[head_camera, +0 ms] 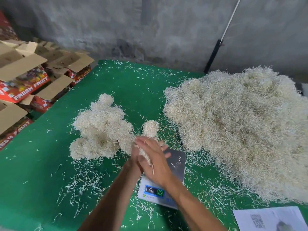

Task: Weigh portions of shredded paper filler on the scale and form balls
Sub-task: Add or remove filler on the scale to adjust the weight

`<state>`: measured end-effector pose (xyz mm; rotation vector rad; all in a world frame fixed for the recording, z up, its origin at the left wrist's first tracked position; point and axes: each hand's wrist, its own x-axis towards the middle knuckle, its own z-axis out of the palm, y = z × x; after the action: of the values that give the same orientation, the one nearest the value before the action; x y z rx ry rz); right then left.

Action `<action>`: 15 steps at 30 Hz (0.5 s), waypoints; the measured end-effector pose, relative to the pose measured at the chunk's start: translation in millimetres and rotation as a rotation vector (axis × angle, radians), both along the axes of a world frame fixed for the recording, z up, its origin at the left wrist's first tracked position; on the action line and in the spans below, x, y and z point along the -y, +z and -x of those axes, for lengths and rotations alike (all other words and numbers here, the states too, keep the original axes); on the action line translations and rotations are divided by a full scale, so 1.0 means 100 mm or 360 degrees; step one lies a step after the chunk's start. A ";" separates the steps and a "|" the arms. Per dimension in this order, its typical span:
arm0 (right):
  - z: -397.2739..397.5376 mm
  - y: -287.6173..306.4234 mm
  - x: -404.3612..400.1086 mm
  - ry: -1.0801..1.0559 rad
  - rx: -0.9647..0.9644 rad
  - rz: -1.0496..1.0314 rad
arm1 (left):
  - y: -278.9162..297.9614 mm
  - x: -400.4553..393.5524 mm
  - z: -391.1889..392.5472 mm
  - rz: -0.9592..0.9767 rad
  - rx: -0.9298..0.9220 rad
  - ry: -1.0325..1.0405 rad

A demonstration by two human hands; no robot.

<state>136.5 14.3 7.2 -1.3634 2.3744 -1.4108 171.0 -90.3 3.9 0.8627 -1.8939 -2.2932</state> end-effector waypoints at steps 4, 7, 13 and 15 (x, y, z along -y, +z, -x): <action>0.37 0.15 -0.02 -0.0377 0.0109 -0.0013 | 0.10 -0.10 -0.02 -0.0360 -0.0059 -0.0318; 0.33 0.06 -0.08 -0.0280 -0.0184 -0.0170 | 0.17 0.15 0.02 -0.1205 0.0002 -0.0272; -0.04 -0.02 0.46 0.0042 -0.0201 -0.0372 | 0.08 0.42 -0.08 -0.0829 -0.0114 0.0222; 0.03 0.00 0.60 0.0110 -0.0281 -0.0665 | -0.03 0.60 -0.13 -0.0612 0.0109 0.0356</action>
<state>133.4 -45.3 7.2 -1.4772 2.5061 -0.7415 184.4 -150.6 1.1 1.1369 -1.3097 -2.5471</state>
